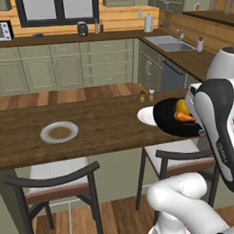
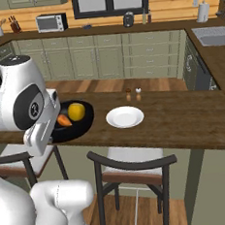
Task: Pick the chicken drumstick and lemon from their plates and place them in the bowl. Then put the bowl in the fridge.
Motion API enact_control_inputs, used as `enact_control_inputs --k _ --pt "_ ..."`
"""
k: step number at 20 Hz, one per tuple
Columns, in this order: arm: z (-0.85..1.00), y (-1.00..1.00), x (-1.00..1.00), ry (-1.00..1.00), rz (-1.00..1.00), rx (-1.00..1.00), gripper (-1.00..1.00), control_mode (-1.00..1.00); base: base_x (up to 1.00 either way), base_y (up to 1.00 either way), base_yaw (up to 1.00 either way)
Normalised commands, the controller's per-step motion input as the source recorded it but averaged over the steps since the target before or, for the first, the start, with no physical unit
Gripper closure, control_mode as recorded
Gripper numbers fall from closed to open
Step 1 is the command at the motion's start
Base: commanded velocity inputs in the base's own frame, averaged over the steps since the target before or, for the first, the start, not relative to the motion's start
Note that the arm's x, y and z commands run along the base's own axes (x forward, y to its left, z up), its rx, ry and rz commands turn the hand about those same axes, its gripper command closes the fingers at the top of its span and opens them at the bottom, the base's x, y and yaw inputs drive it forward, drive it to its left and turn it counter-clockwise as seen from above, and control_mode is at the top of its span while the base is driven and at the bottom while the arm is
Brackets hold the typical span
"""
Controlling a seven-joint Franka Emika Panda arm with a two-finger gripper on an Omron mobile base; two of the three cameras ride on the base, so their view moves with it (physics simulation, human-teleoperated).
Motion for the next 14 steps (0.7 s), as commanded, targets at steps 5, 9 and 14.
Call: enact_control_inputs --k 5,9,14 --pt "0.0 0.0 -0.01 0.0 -0.02 0.0 1.0 -1.0 0.0 0.0 0.0" --pt "0.0 0.0 0.0 0.0 0.0 0.0 1.0 1.0 -0.51 0.27 -0.02" --pt "0.0 0.0 0.0 0.0 0.0 0.0 1.0 1.0 -0.37 1.0 -0.03"
